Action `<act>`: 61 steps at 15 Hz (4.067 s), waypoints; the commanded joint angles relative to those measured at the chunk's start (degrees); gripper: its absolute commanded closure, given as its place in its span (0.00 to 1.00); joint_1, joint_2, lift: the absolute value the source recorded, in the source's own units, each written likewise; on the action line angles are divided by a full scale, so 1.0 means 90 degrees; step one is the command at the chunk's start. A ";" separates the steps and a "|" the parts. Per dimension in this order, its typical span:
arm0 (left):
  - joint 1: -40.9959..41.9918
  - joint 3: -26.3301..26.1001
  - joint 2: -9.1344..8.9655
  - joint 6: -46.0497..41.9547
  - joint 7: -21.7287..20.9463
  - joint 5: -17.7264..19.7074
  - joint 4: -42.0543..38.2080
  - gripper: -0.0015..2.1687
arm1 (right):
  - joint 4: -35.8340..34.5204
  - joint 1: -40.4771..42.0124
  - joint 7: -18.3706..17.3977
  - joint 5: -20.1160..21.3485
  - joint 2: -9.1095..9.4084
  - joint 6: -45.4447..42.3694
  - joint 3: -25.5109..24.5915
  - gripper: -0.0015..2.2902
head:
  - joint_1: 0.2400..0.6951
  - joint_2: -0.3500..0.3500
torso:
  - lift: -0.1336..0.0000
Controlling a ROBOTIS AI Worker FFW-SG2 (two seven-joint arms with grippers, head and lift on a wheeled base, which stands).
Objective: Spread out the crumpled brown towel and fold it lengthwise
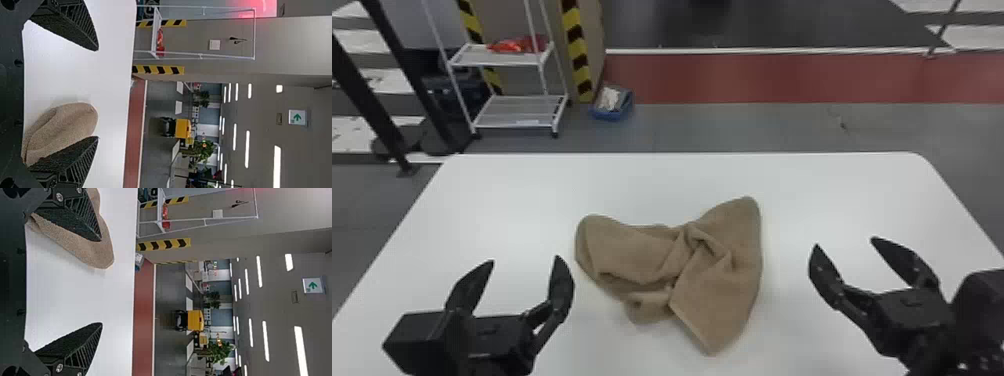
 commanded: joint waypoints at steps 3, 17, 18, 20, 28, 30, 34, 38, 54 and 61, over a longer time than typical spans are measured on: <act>-0.0001 0.0000 0.0000 0.0019 0.0000 0.0005 0.0022 0.03 | 0.0160 -0.0019 0.0002 0.0258 0.0000 0.0454 0.0003 0.07 | 1.00 0.55 | 0.07; -0.0010 -0.0010 0.0039 0.0058 -0.0019 -0.0005 0.0041 0.03 | 0.0316 -0.0996 0.0080 0.1332 -0.0020 0.2875 0.1321 0.08 | 1.00 0.66 | 0.07; -0.0010 0.0000 0.0039 0.0058 -0.0019 -0.0005 0.0041 0.03 | 0.0316 -0.1006 0.0080 0.1381 -0.0020 0.2914 0.1370 0.08 | 1.00 0.68 | 0.07; -0.0010 0.0020 0.0039 0.0077 -0.0019 -0.0005 0.0051 0.03 | 0.0287 -0.0996 0.0080 0.1361 -0.0020 0.2895 0.1370 0.08 | 1.00 0.70 | 0.07; -0.0040 0.0010 0.0039 0.0116 -0.0048 0.0005 0.0080 0.03 | 0.0814 -0.1533 0.0080 0.1390 -0.0010 0.2914 0.1760 0.08 | 1.00 0.73 | 0.07; -0.0040 0.0029 0.0049 0.0116 -0.0058 0.0005 0.0071 0.03 | 0.0912 -0.1650 0.0080 0.1410 -0.0020 0.2973 0.1858 0.08 | 1.00 0.74 | 0.07; -0.0030 0.0029 0.0068 0.0116 -0.0107 0.0024 0.0061 0.04 | 0.0921 -0.1767 0.0090 0.1527 -0.0049 0.3579 0.1936 0.09 | 1.00 0.77 | 0.07; -0.0059 0.0039 0.0068 0.0136 -0.0146 0.0024 0.0051 0.04 | 0.0921 -0.1865 0.0100 0.1596 -0.0049 0.3950 0.2034 0.13 | 1.00 0.75 | 0.07; -0.0127 0.0098 0.0068 0.0175 -0.0185 0.0073 0.0217 0.04 | -0.1295 -0.0722 0.0334 0.0736 -0.0059 0.4028 0.0169 0.56 | 1.00 0.67 | 0.07; -0.0127 0.0088 0.0068 0.0214 -0.0195 0.0083 0.0227 0.04 | -0.1588 -0.0830 0.0314 -0.0582 0.0166 0.4868 -0.1365 0.56 | 1.00 0.48 | 0.07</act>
